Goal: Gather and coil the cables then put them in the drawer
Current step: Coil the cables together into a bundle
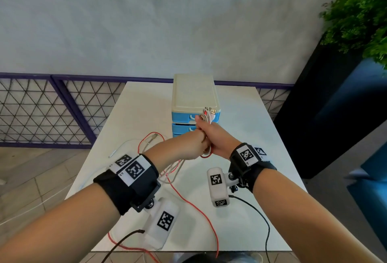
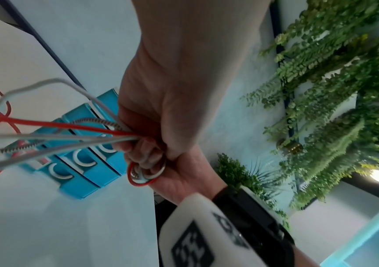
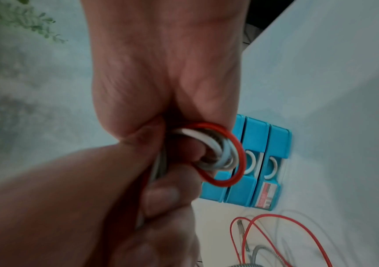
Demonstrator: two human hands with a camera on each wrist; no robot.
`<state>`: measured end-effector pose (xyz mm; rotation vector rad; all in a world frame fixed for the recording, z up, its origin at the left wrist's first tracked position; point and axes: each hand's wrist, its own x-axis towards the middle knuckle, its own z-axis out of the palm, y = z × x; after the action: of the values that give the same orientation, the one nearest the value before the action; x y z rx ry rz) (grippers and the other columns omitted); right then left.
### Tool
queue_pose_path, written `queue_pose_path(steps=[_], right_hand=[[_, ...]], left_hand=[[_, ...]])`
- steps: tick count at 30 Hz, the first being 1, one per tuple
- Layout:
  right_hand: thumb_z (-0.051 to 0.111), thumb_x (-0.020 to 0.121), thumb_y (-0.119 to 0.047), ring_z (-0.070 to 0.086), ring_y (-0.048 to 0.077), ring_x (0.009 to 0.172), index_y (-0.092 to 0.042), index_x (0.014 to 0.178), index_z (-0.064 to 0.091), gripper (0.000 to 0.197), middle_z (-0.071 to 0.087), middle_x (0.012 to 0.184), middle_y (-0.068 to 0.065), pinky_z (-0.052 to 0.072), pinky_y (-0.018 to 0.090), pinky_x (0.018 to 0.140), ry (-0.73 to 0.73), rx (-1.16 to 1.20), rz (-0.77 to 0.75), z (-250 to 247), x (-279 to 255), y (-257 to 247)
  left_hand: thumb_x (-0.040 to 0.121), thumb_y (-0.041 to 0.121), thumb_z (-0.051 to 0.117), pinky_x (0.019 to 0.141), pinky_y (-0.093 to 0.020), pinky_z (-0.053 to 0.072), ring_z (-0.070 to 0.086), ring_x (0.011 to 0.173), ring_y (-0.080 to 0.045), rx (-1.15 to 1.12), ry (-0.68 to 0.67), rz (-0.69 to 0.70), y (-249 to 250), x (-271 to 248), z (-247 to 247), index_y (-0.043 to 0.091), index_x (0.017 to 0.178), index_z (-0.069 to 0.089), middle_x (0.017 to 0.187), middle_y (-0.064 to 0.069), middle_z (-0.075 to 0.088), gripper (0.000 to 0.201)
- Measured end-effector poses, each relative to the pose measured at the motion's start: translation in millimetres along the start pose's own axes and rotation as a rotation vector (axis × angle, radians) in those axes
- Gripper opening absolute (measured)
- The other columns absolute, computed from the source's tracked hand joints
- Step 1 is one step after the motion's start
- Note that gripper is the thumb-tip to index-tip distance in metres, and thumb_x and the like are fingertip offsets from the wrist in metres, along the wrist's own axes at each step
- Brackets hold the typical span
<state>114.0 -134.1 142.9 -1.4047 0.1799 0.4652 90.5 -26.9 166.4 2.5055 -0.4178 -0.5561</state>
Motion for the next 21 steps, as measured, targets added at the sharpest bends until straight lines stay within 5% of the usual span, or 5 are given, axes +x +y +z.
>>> queue_pose_path(steps=[4,9,12,16,21], right_hand=[[0.049,0.097,-0.042,0.042,0.009,0.047,-0.018,0.069,0.042,0.037,0.038,0.060,-0.002,0.041,0.021,0.046,-0.021,0.155,-0.015,-1,2,-6],[0.050,0.095,-0.044,0.065,0.017,0.070,-0.016,0.066,0.046,0.041,0.059,0.068,0.004,0.058,0.034,0.066,-0.048,0.399,-0.046,2,1,-12],[0.050,0.093,-0.049,0.069,0.019,0.061,-0.016,0.065,0.045,0.044,0.062,0.066,0.007,0.061,0.036,0.065,-0.008,0.530,-0.079,7,-1,-15],[0.052,0.087,-0.060,0.041,0.006,0.034,-0.019,0.067,0.038,0.048,0.047,0.050,-0.004,0.039,0.016,0.037,0.073,0.583,-0.070,8,0,-16],[0.050,0.088,-0.060,0.025,0.005,0.031,-0.018,0.066,0.040,0.049,0.027,0.044,-0.006,0.025,0.017,0.032,0.104,0.570,-0.130,2,-1,-20]], left_hand=[[0.102,0.035,0.025,0.047,-0.016,0.041,0.044,0.054,-0.013,-0.366,-0.251,-0.008,-5,-5,-4,0.010,0.078,0.053,0.064,-0.004,0.048,0.044],[0.099,0.045,0.031,0.053,-0.015,0.044,0.057,0.053,-0.009,-0.609,-0.307,0.037,-17,-14,-2,0.011,0.076,0.058,0.059,-0.002,0.055,0.049],[0.094,0.052,0.038,0.058,-0.022,0.040,0.053,0.052,-0.013,-0.657,-0.250,0.011,-22,-11,-1,0.013,0.066,0.056,0.051,0.001,0.051,0.052],[0.087,0.064,0.041,0.057,-0.023,0.044,0.050,0.047,-0.016,-0.601,-0.196,-0.033,-20,-9,1,0.014,0.058,0.055,0.044,0.002,0.049,0.060],[0.080,0.080,0.025,0.050,-0.022,0.039,0.030,0.039,-0.015,-0.475,-0.188,-0.037,-24,-11,7,0.015,0.047,0.039,0.044,-0.002,0.030,0.074]])
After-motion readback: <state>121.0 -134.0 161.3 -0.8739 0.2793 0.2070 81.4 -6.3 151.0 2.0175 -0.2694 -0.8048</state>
